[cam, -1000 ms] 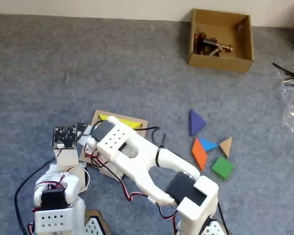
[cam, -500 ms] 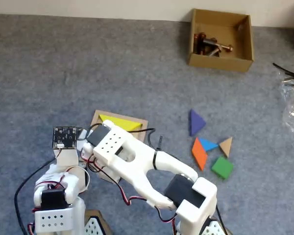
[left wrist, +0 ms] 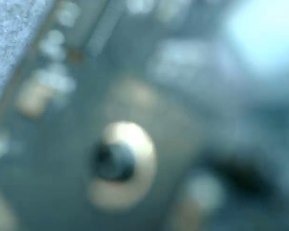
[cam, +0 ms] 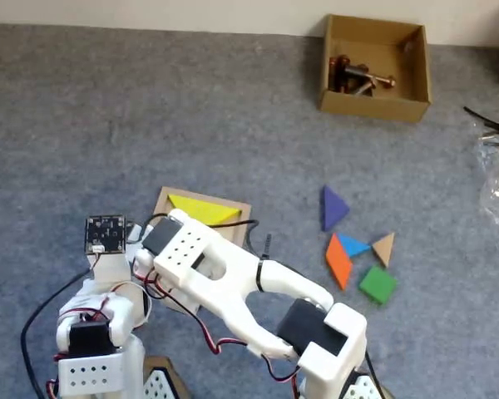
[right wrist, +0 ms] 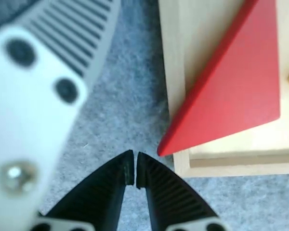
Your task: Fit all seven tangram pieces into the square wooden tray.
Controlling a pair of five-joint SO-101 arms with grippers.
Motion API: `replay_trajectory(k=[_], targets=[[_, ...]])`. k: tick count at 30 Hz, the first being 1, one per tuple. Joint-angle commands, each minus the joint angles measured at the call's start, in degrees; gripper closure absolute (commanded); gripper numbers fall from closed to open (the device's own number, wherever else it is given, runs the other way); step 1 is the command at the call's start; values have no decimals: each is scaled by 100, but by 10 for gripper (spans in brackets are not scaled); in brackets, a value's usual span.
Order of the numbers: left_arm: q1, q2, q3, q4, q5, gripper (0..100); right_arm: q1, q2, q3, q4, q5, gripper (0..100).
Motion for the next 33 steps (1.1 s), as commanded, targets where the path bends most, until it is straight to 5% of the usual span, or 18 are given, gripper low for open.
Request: replay_trajectory(k=[1,16,33], targets=[[-40,40,119,44,-18,995,-136,-119,-374,145,-44,994],[-40,40,119,44,-18,995,593,-101,-1209,752,-9,994],[-40,40,119,44,-18,995,1376,-75,-418,13,0,994]])
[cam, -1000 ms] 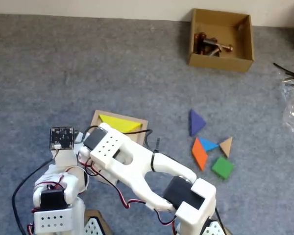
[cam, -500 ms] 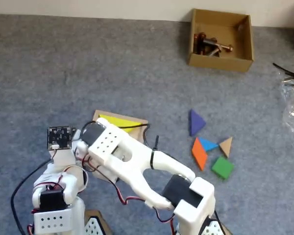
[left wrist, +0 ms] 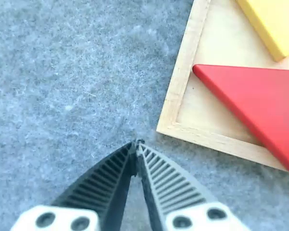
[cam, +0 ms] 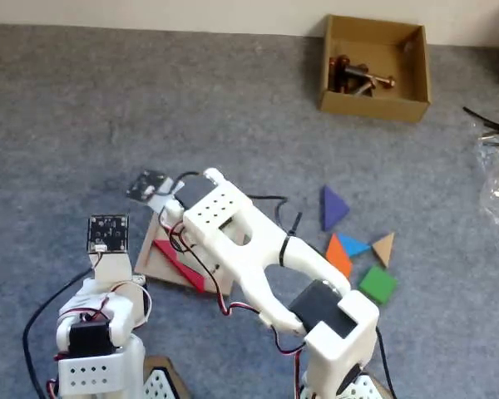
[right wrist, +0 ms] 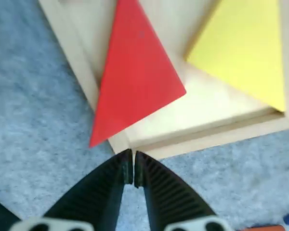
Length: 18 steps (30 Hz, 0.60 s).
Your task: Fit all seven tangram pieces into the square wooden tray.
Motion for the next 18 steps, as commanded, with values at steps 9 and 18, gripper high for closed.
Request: replay_trajectory(k=[9,18], targets=[[-48,48,119,44,-9,995,303,-84,84,-127,-35,994],[-48,48,119,44,-9,995,611,-92,84,-101,-44,994]])
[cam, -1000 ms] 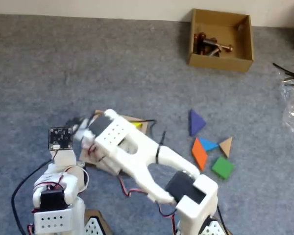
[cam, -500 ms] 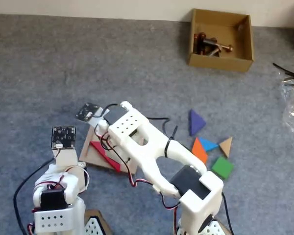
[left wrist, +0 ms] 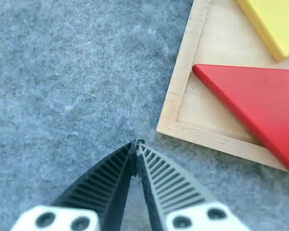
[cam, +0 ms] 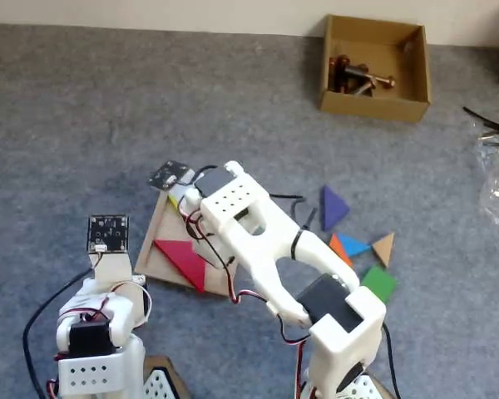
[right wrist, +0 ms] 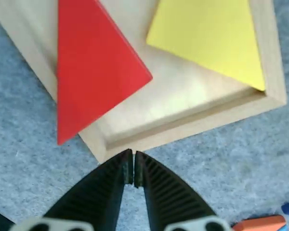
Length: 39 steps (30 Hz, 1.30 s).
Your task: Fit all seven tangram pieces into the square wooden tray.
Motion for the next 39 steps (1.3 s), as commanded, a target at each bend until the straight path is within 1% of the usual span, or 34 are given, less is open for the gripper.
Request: replay_trajectory(k=[1,10,12,15,26,36,39], targets=[[-48,48,119,44,-9,995,84,-92,-31,-40,-44,994],[-48,48,119,44,-9,995,92,-48,-4,-48,-53,994],[-48,48,119,44,-9,995,75,-57,163,-75,-220,994],[-48,48,119,44,-9,995,31,-66,391,-391,-501,994],[-48,48,119,44,-9,995,-48,-48,549,-681,-527,994],[-48,48,119,44,-9,995,-286,-40,549,-884,-527,994],[-48,48,119,44,-9,995,-286,-40,840,-1182,-527,994]])
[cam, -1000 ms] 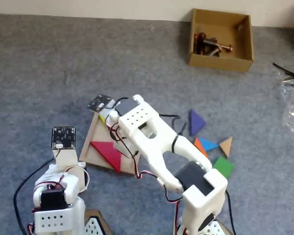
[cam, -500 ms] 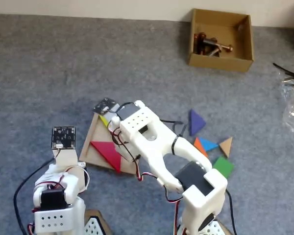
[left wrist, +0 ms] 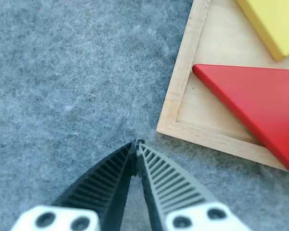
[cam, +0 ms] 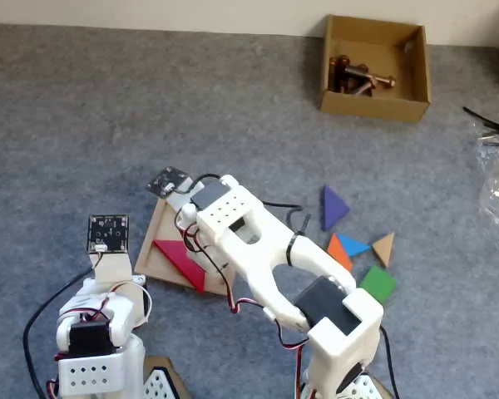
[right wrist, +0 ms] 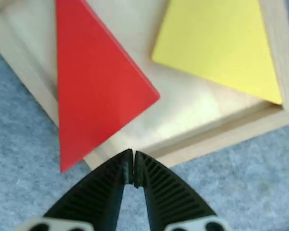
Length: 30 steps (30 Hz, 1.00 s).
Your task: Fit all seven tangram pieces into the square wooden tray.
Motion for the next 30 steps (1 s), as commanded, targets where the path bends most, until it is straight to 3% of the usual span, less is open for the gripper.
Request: replay_trajectory(k=[1,10,30], targets=[[-48,40,119,44,0,995,-75,-48,418,-505,-53,994],[-48,40,119,44,0,995,-13,-57,1007,-875,-26,994],[-48,40,119,44,0,995,1815,-92,1007,-866,-9,994]])
